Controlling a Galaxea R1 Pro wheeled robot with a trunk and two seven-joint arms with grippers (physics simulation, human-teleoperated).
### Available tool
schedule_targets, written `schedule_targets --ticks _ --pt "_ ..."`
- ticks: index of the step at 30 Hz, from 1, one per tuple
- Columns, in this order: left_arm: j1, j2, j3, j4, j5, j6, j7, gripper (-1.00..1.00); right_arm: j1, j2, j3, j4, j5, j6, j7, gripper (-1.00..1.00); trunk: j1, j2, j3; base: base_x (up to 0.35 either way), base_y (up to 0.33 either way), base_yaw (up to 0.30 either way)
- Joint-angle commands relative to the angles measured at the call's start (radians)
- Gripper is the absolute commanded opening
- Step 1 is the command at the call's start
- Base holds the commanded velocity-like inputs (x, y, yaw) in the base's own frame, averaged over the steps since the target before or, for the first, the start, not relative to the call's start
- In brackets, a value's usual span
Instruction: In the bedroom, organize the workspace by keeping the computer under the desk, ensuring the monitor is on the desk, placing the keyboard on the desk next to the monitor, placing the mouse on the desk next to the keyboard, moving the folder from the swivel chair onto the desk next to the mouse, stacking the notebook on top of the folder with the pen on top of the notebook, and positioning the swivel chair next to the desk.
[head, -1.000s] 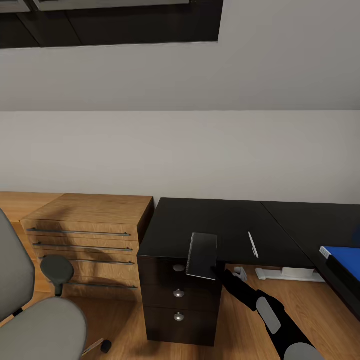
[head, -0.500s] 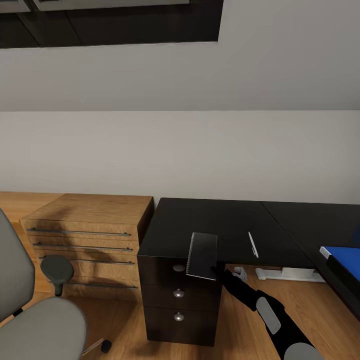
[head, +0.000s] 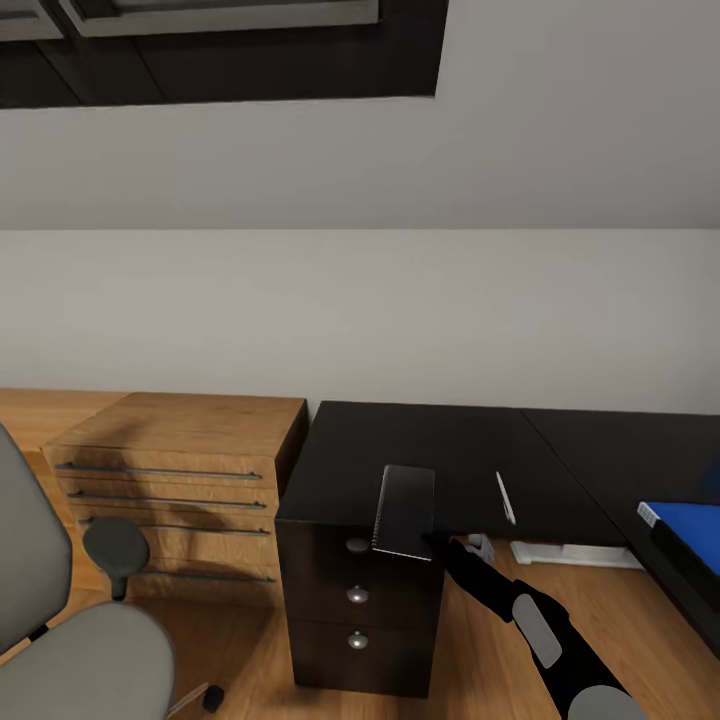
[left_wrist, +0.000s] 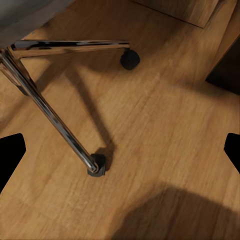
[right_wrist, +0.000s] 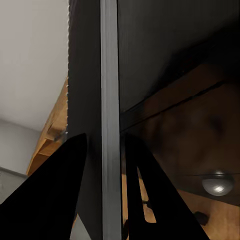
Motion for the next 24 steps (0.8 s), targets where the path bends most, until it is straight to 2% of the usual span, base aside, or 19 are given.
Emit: schedule_targets --ticks 1,24 --pt "-0.001 0.0 0.003 0.0 -0.005 -0.002 0.003 1.0 -0.001 0.0 -0.002 0.0 -0.006 0.008 0.003 -1.0 -0.004 0.007 0.002 0.0 0.0 0.0" --pt "-0.001 0.0 0.003 0.0 -0.005 -0.002 0.003 1.0 0.0 -0.001 -0.003 -0.004 -0.006 0.011 0.002 -1.0 -0.092 0.168 0.074 0.0 0.0 0.0"
